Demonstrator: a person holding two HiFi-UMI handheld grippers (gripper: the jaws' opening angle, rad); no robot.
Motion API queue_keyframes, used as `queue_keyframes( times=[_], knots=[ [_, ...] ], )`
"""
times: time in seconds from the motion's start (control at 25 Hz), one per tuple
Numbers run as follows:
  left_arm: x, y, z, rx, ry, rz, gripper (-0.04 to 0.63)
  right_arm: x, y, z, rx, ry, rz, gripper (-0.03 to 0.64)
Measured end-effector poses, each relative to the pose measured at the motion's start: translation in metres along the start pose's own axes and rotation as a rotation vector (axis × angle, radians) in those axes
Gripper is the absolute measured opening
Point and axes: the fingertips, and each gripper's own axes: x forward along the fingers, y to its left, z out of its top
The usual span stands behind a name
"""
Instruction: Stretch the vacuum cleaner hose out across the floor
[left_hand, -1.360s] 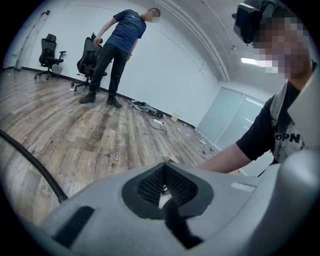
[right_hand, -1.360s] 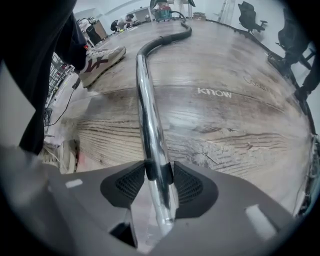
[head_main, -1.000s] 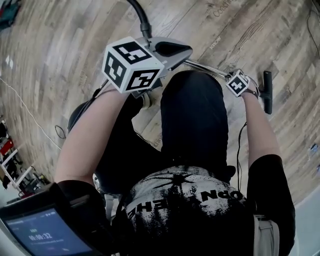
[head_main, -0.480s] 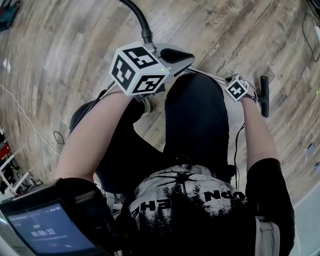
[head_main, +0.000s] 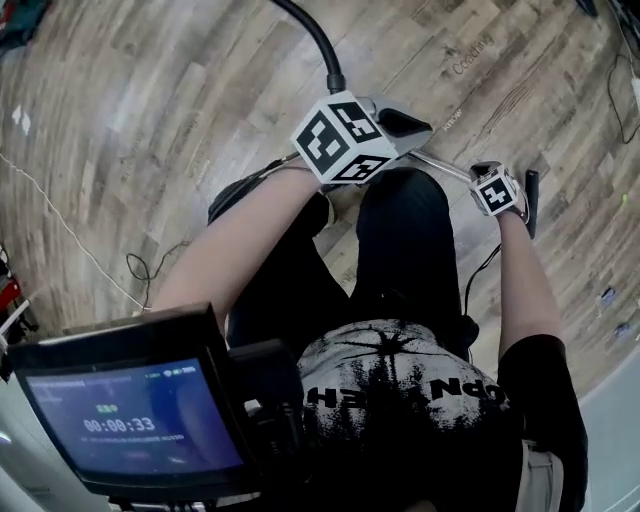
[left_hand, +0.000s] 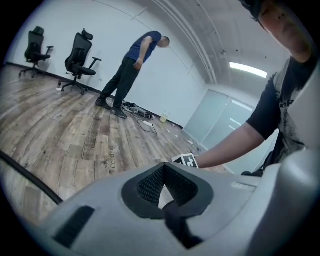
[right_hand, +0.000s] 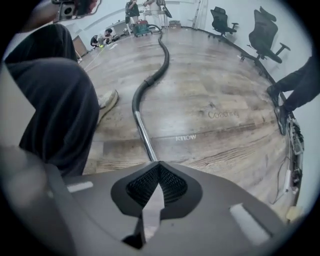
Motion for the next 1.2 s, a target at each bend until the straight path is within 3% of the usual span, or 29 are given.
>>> queue_keyframes(
  times=[0.08, 0.28, 0.44, 0.6, 0.84, 1.0, 1.2],
  knots=[
    [-0.023, -0.012, 0.017, -0.054, -0.034, -0.009, 0.0, -0.043, 0.013, 0.03, -0.032, -0.049, -0.013, 0.006],
    [-0.126, -0.055, 0.085, -0.07, -0.101, 0.04, 0.0, -0.211, 0.05, 0.116, -0.042, -0.176, 0.005, 0.006],
    [-0.196, -0.081, 0.114, -0.095, -0.167, 0.136, 0.0, -0.324, 0.077, 0.181, 0.004, -0.375, 0.061, 0.006],
    [-0.277, -0.12, 0.175, -0.104, -0.254, 0.192, 0.0, -0.456, 0.111, 0.255, 0.002, -0.567, 0.125, 0.006],
    [-0.391, -0.147, 0.277, -0.052, -0.407, 0.217, 0.0, -0.61, 0.142, 0.352, -0.056, -0.762, 0.084, 0.006],
    [-0.427, -0.162, 0.3, 0.047, -0.484, 0.263, 0.0, -0.661, 0.156, 0.366, -0.069, -0.913, 0.012, 0.006],
    [-0.469, -0.169, 0.316, 0.14, -0.547, 0.311, 0.0, -0.716, 0.178, 0.388, -0.035, -1.112, -0.007, 0.006]
  ],
)
